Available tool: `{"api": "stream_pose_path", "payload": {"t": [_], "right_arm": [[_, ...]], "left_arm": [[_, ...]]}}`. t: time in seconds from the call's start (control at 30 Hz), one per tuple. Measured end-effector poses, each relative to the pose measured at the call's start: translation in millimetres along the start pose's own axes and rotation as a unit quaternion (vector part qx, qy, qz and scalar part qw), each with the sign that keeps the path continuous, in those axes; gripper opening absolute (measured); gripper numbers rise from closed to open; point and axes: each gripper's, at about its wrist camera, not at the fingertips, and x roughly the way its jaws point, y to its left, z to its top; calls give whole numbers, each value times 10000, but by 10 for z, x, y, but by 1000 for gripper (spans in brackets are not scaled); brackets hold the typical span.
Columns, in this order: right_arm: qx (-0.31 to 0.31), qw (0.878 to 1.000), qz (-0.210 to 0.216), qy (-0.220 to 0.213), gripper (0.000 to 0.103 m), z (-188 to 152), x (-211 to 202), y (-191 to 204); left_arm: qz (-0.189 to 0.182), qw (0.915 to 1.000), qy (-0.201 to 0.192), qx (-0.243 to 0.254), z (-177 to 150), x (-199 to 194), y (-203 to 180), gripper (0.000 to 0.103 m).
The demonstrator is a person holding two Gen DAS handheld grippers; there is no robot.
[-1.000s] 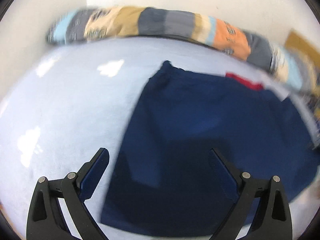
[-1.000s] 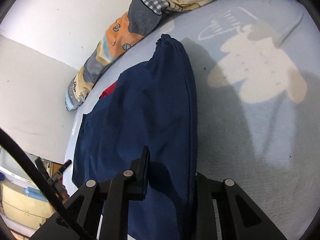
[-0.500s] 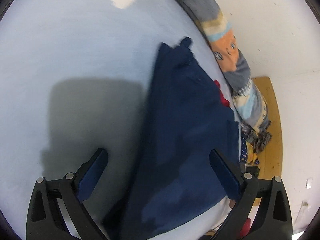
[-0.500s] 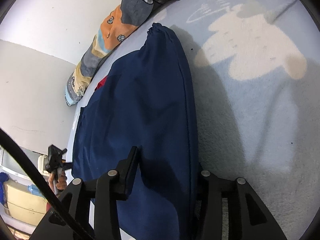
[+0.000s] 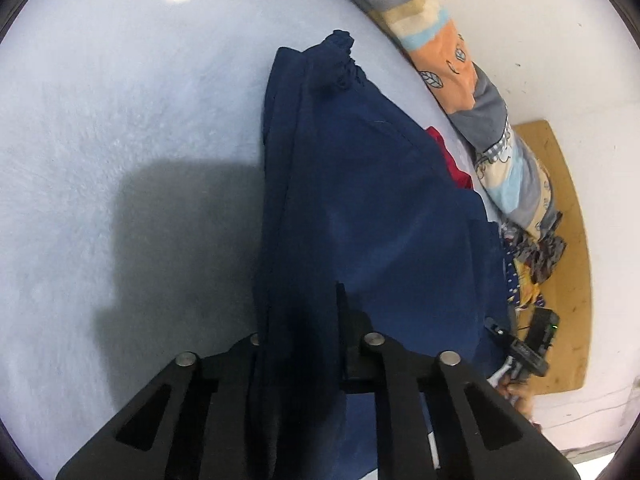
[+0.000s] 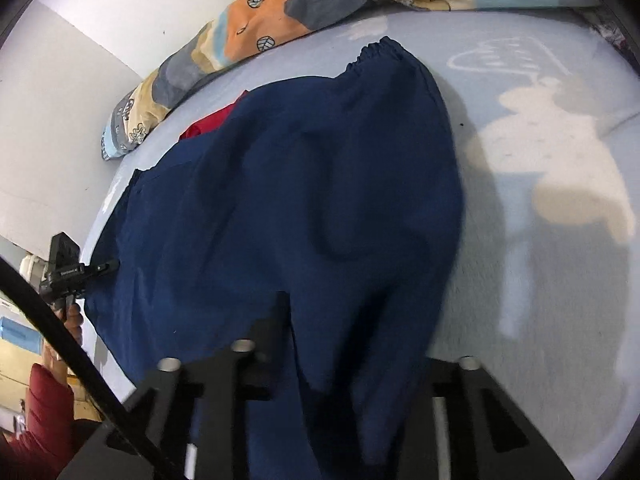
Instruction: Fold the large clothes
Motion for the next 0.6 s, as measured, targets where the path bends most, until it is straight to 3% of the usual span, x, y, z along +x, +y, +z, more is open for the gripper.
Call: {"api": "stream_pose_path", "payload": {"t": [0.2,0.33,0.4,0.47,0.53,0.57,0.6], "right_arm": [[-151,9980,-606,-107,15,-237,-407,112],[-183,9985,-499,-105,9,-368,-703,96],[212,9993,-163,-269,12,-444,-842,-24],[490,9974,237,-465,28,-503,-942,-107],[937,9906,546,-831,92,-633,-1083,-249],[1090,9874,660,-940,99,-695,-1122,-300],[1226,9847,709,-1015,99,-757,-1151,-352]], "left_arm": [[233,9993,-133,265,-231,-228,-187,10],[319,9984,-119,446,-401,-346,-240,10],[288,9989,-79,375,-435,-341,-166,10],[182,9998,-104,26,-402,-321,15,11],[290,9990,-250,-233,-354,-309,161,14],[414,9981,-356,-292,-330,-324,195,18],[502,9973,-463,-279,-317,-359,191,19]]}}
